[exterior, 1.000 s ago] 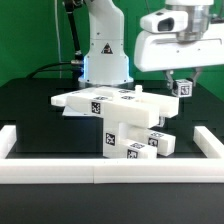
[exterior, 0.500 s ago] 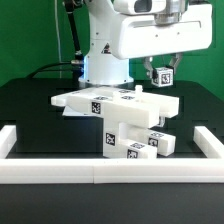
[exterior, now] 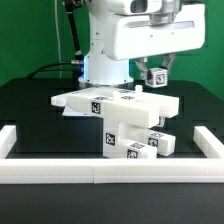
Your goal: Assemble chair
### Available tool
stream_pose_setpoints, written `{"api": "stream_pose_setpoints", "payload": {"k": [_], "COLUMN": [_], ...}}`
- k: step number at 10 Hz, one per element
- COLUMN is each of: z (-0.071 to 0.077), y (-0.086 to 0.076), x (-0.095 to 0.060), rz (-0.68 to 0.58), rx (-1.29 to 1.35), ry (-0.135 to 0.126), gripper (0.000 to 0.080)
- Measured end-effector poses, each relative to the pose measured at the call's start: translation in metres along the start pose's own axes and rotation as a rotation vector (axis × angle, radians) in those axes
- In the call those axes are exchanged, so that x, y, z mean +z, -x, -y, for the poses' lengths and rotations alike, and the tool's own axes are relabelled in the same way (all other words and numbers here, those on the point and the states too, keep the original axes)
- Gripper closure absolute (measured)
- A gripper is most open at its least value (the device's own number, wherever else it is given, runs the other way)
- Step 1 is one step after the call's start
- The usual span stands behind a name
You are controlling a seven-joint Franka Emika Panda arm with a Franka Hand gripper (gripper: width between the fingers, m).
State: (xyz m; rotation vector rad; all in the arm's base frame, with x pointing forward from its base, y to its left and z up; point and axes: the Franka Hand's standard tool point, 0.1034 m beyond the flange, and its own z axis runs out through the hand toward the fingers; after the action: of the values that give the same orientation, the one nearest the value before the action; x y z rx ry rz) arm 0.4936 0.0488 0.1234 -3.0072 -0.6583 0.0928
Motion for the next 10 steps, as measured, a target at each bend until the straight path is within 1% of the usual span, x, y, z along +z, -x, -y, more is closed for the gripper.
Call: {"api": "stream_pose_setpoints", "payload": {"k": [1, 2, 5, 6, 7, 9, 10], "z": [-0.008, -0.012, -0.011, -0.012, -0.016, -0.025, -0.026], "y": [-0.002, -0.004, -0.003, -0.004, -0.006, -0.011, -0.012], "x": [-0.006, -0.01, -0.01, -0.009, -0.008, -0.012, -0.012], "rz": [0.002, 0.001, 0.006, 0.003, -0.011, -0.016, -0.012], "rx": [-0.006, 0.002, 0.007, -0.005, -0.026, -0.045, -0.037], "ry": [-0.005, -0.007, -0.01, -0.007, 0.004, 0.007, 0.004], "gripper": [0.0511, 0.0511, 0.0511, 0.0511, 0.0511, 0.0511, 0.0511]}}
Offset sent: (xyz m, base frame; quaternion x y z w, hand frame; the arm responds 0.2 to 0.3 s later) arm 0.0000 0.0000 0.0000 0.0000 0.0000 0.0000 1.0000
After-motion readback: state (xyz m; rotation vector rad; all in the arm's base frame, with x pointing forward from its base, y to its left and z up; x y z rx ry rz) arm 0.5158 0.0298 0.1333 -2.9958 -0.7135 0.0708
